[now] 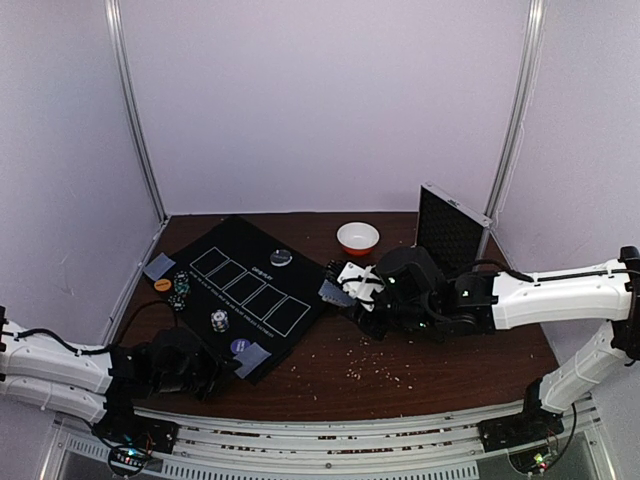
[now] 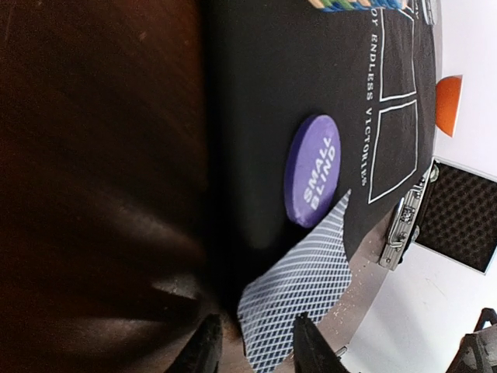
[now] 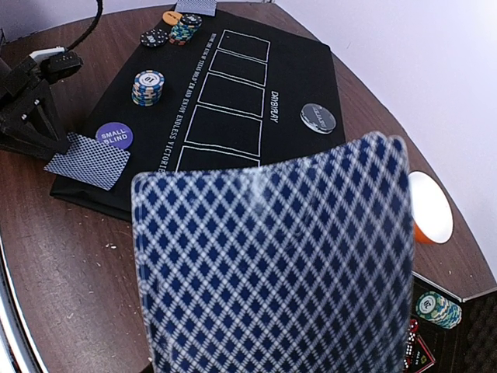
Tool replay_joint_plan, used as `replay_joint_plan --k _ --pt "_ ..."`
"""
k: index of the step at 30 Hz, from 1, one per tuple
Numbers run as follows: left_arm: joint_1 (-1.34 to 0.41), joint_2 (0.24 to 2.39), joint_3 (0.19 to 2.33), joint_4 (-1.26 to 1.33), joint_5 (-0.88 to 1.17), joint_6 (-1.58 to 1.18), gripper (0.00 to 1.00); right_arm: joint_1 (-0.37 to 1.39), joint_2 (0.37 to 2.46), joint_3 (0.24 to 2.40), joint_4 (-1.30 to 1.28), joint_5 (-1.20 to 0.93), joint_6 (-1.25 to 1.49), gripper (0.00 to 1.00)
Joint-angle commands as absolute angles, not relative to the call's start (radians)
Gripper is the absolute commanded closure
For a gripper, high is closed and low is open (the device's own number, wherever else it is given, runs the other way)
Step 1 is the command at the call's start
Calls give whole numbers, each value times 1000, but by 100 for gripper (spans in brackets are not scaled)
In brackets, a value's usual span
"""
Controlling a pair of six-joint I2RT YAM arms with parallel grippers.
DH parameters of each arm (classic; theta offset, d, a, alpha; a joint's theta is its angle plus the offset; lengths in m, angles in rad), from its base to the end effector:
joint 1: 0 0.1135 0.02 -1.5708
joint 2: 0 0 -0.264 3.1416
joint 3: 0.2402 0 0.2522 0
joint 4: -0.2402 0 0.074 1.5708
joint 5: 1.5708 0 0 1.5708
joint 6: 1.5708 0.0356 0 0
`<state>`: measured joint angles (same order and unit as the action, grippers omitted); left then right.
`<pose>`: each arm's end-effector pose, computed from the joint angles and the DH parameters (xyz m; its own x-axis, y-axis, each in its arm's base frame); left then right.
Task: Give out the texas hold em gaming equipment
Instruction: Distribute the poker card in the small blind area, then pick up the poker card from the face-down deck piles.
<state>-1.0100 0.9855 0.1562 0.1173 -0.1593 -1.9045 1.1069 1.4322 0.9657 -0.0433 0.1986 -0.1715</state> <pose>0.0933 -0.1380 0.1221 -0.6158 -0.7735 0.1500 -0.5813 0.3175 -0.7492 0.1514 0.2869 0.2652 -0.0787 -0.5312 -0.8436 -0.8252 0.5095 -0.2438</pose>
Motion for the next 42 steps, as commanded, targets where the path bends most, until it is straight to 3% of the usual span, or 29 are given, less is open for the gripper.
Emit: replay_joint_plan --k 1,9,15,20,24,28,32,35,38,42 --pt "-1017 994 158 164 -135 -1916 63 1114 1399 952 -50 224 -158 58" --pt "-1021 969 167 104 -136 -1928 57 1116 1394 948 -54 224 -159 57" --pt "-1020 767 233 -159 -272 -1898 53 1118 1394 966 -67 208 -174 57" --pt "-1020 673 429 -392 -440 -1634 50 1123 1408 1003 -89 167 -210 57" --pt "-1016 794 629 -289 -481 -1139 32 1123 1417 1022 -82 122 -244 57" --pt "-951 994 870 -205 -179 -713 12 1126 1428 1052 -75 71 -262 57" --pt "-813 1142 1012 -207 316 -553 10 1127 1426 1060 -47 30 -273 57" --pt "-807 1193 1049 -196 496 -444 3 1127 1440 1072 -42 36 -276 56" --pt "-808 1233 1062 -157 672 -388 2 1126 1465 1095 -49 37 -279 56" --pt "-807 1290 1088 -170 685 -339 2 1126 1495 1121 -46 37 -284 56"
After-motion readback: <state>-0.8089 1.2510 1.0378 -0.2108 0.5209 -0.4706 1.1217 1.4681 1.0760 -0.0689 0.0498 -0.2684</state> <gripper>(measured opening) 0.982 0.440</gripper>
